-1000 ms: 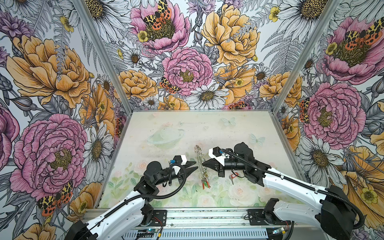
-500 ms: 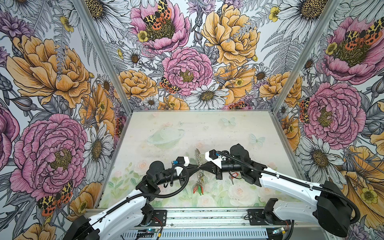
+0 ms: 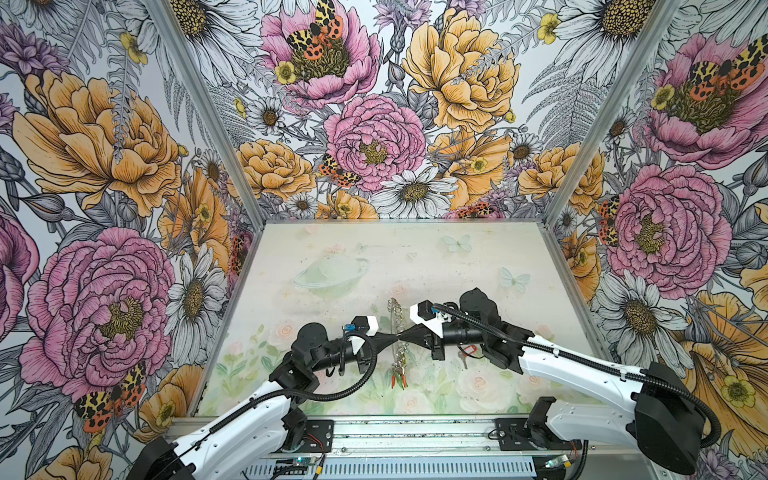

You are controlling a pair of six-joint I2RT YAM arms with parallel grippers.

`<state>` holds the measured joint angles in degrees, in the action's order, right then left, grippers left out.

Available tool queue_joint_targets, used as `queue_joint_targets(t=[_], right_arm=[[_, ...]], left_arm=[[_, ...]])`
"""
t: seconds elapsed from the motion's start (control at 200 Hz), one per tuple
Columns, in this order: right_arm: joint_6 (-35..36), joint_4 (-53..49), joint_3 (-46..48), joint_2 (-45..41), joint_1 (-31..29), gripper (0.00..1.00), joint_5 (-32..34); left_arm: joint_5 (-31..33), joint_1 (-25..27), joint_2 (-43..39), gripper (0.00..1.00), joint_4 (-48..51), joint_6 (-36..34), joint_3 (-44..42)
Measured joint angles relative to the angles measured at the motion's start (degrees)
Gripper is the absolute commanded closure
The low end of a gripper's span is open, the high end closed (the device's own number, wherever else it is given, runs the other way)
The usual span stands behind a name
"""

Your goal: Put the keys on the keyring

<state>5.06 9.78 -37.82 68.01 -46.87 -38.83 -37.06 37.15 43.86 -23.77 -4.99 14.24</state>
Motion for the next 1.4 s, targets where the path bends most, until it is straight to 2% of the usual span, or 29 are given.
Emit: queue_joint_targets(t=[0.105,0.2,0.475,0.756,1.086,1.401], right_arm=[[0.7,-2.1,-0.2,-0.8,0.1,0.67,0.8],[2.6,-4.8,-0.9,-1.8,1.0,0.63,1.3],[9.0,-9.0,-2.1,-3.1,4.5,0.64,5.8],[13.0,-8.8,0.1,-3.2,6.0,0.71,4.2],[12.1,-8.7,1.5,-4.3,8.9,0.8,-2.1],[8.6,-6.7,4.7,-6.1,8.9,0.84,-4.6]], left_arm=[[0.6,0.5,-0.1,1.0,0.9,-0.4,0.0],[2.8,0.5,0.0,1.0,3.1,-1.4,0.0],[6.3,0.6,5.4,1.0,13.5,-6.2,6.5],[9.0,4.7,11.2,1.0,26.8,-12.0,17.6],[15.2,9.2,13.4,1.0,41.8,-17.3,27.5],[17.0,9.8,20.0,1.0,53.0,-21.2,36.2]])
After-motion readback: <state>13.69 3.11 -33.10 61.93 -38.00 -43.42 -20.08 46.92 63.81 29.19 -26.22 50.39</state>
